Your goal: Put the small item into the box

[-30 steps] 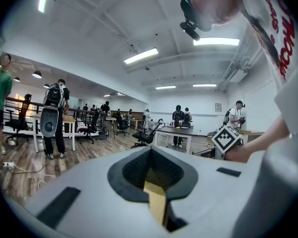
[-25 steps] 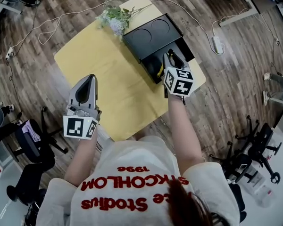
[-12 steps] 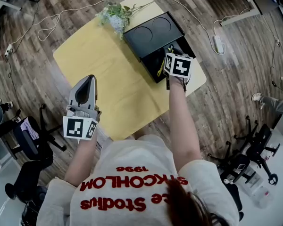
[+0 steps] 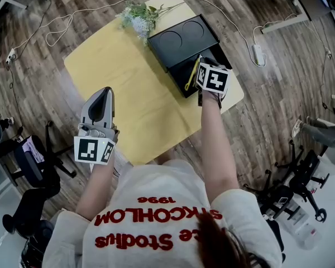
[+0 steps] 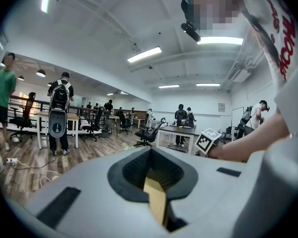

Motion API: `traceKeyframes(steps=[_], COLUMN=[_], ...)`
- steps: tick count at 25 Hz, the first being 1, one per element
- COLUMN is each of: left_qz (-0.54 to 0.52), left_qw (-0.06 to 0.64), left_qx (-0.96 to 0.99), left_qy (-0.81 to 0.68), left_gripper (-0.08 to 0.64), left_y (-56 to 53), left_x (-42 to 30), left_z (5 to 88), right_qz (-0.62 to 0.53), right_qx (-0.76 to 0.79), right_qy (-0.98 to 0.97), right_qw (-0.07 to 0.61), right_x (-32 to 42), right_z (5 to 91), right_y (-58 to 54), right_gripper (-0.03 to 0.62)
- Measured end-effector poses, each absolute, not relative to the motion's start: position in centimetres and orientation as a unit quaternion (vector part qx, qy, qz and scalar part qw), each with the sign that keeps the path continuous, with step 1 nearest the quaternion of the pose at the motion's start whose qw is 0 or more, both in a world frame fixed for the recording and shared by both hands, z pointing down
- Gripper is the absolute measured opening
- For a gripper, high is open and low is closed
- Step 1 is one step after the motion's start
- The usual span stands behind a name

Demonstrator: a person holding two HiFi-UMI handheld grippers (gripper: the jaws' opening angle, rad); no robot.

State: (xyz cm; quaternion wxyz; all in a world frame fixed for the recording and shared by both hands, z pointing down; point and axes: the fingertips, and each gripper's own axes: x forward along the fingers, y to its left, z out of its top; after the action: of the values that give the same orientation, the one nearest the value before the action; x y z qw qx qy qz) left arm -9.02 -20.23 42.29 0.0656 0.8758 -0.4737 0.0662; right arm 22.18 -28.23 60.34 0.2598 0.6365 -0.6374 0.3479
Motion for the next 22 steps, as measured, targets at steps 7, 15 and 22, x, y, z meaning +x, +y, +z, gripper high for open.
traceKeyframes(steps=[7, 15, 22], left_qz=[0.052, 0.018, -0.014], left_qw=[0.049, 0.013, -0.017], left_qx=[0.876, 0.880, 0.877], left_qy=[-0.478, -0.475, -0.481], left_gripper=[0.006, 0.006, 0.006], left_y=[-20.5, -20.8, -19.9], left_x=[-8.7, -8.0, -7.4], left_z=[40.7, 36.8, 32.7], right_qz=[0.290, 0.172, 0.088], right_qx=[0.657, 0.640, 0.628], right_qy=[-0.681, -0.748, -0.773], right_qw=[0.141, 0.034, 0.016], right_x=[22.4, 20.4, 18.4], right_z=[54.6, 43.3, 36.2], right_y=[-27.5, -24.8, -20.7], right_gripper=[0.006, 0.005, 0.004])
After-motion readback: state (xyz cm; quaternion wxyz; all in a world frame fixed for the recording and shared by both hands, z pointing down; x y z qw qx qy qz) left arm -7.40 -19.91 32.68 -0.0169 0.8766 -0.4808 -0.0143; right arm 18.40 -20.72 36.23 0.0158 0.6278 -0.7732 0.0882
